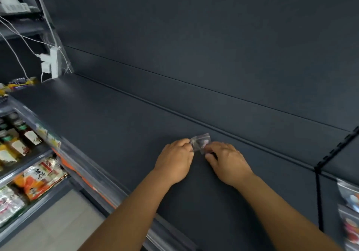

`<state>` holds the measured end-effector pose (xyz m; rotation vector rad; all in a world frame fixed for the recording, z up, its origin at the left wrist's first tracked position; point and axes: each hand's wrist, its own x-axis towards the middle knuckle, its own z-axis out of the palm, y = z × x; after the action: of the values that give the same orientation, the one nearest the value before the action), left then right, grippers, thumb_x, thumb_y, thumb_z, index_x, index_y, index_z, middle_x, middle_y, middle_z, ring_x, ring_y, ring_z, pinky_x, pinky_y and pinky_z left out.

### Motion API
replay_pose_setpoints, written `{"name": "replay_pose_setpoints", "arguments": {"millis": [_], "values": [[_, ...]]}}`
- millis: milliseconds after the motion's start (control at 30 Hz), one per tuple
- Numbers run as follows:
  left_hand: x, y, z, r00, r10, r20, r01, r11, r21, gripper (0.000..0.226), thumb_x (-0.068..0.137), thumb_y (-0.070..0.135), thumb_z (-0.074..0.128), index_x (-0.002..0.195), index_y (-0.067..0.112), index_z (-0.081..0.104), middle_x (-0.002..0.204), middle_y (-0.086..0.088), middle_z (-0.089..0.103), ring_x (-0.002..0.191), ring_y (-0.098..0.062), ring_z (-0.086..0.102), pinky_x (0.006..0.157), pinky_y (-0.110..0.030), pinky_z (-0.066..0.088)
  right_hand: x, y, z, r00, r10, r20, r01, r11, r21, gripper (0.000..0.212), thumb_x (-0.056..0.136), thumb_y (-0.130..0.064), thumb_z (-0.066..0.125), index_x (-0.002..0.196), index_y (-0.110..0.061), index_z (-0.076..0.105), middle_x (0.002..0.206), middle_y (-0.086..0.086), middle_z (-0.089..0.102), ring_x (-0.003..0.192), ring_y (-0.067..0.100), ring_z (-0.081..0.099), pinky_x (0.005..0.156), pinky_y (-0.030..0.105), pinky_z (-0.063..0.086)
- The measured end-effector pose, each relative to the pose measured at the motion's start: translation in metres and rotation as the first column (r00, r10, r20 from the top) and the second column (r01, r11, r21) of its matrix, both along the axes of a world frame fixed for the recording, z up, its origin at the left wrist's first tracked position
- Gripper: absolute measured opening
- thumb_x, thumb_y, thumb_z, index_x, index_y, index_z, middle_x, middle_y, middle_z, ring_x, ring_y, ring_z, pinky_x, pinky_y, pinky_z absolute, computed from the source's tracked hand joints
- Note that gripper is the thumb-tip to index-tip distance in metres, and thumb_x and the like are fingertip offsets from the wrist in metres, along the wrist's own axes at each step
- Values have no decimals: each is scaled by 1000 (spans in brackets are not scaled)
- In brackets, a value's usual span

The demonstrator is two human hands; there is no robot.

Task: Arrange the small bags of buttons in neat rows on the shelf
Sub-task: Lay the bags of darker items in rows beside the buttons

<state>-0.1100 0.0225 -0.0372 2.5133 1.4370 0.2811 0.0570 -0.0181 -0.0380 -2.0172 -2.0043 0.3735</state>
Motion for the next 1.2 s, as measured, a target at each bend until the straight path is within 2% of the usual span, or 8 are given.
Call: {"name": "replay_pose_setpoints", "arguments": {"millis": [100,167,300,433,633,733,900,1200], "values": [[-12,8,0,981,13,192,-14,1000,9,28,99,29,39,104,12,61,116,2,57,103,-16,56,89,-32,46,-5,6,-1,980,-176,-94,183,980,73,25,93,-35,49,87,-14,61,94,2,62,99,24,55,71,27,41],[-16,13,-2,962,81,260,-78,997,-21,23,96,33,46,107,16,58,113,4,54,104,-15,53,84,-27,45,-12,11,2,952,-273,-138,281,958,46,24,92,-38,51,98,-15,58,99,2,62,103,23,52,74,28,42],[-17,25,-8,991,118,57,-118,993,-2,50,93,46,48,134,18,47,130,-2,43,120,-22,36,100,-30,36,-26,25,3,903,-376,-207,373,926,-53,47,88,-33,58,130,-14,46,122,6,56,119,27,46,91,33,41],[-19,30,-7,985,98,141,-87,993,-80,30,87,42,59,111,23,58,114,0,46,110,-20,37,92,-28,37,-33,28,3,858,-455,-240,438,891,-120,27,84,-22,61,110,-14,58,101,6,62,98,26,57,71,28,43],[-15,28,-3,893,67,446,47,970,-240,16,86,21,63,83,25,48,77,11,52,66,-8,48,54,-16,37,-35,13,12,740,-493,-457,512,854,-93,7,82,-20,62,82,-15,58,70,-4,59,64,14,53,51,22,38],[-2,22,6,820,51,570,179,923,-340,15,86,15,63,86,24,51,74,11,54,60,-6,47,49,-10,37,-31,0,21,623,-522,-582,609,791,-58,8,83,-18,60,86,-10,60,72,1,64,64,17,58,56,27,44],[37,-1,19,747,61,662,336,825,-455,31,79,13,72,98,28,52,87,3,66,72,-12,60,65,-26,49,-12,-36,32,411,-449,-794,682,729,-59,5,86,-11,57,86,-10,62,79,5,68,70,18,61,73,36,53],[118,-79,40,714,-37,699,535,673,-511,14,78,13,73,88,14,64,78,3,69,70,-8,61,68,-21,49,35,-150,47,266,-397,-878,712,695,-98,7,86,-9,64,87,-5,70,80,17,72,71,23,66,76,35,55]]}}
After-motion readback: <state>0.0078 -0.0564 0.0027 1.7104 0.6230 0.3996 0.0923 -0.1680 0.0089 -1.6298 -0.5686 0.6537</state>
